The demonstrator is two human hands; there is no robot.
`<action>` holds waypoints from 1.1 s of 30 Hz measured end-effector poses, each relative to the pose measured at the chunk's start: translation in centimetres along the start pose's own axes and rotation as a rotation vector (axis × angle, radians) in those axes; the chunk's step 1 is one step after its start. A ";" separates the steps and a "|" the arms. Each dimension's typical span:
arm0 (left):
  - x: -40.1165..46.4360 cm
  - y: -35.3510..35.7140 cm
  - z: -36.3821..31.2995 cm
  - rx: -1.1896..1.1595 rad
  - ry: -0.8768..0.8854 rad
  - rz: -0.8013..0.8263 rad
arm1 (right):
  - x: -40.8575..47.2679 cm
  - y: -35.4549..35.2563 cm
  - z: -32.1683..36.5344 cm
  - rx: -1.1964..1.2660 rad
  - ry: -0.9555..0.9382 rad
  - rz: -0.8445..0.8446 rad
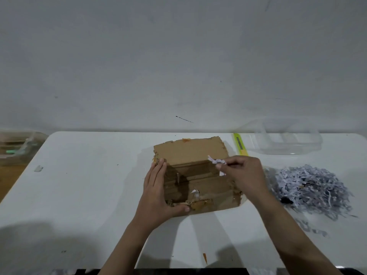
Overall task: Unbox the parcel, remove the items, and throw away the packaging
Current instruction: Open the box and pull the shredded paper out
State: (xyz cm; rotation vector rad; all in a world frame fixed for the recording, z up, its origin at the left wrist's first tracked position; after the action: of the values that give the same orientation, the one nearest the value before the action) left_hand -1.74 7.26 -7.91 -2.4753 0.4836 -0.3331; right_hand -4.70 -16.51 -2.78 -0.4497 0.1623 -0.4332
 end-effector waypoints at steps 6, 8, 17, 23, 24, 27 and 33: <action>0.0 0.0 0.1 -0.006 0.011 -0.003 | 0.0 -7.3 -3.2 -0.220 0.069 -0.250; 0.0 0.0 0.1 -0.003 0.013 -0.008 | 0.0 -8.8 -4.5 -0.483 0.085 -0.277; -0.1 0.0 0.1 -0.008 0.006 -0.004 | -0.8 -9.7 -4.6 -0.648 0.080 -0.290; -0.2 -0.1 -0.1 -0.026 0.007 -0.002 | -1.7 -4.9 -0.6 -0.356 -0.149 -0.245; -0.2 -0.1 -0.1 -0.028 0.006 -0.003 | -1.9 -3.7 -0.2 -0.345 -0.171 -0.193; -0.2 -0.1 0.0 -0.039 0.013 0.013 | -1.7 0.0 0.6 -0.313 -0.178 0.008; -0.2 -0.1 0.0 -0.070 0.022 0.056 | 0.1 7.1 0.3 -0.674 -0.335 0.553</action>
State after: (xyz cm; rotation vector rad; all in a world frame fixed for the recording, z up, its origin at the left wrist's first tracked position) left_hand -1.90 7.42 -7.82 -2.5232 0.5812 -0.3261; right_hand -1.93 -10.68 -5.69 -1.0943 0.0974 0.2624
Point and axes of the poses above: each hand's wrist, its own x-axis towards the middle knuckle, its own y-axis out of the palm, z = x × y, the point moved 4 cm from there along x, towards the middle knuckle, and after that the axes turned 11 degrees about -x, right-handed, at the moved point
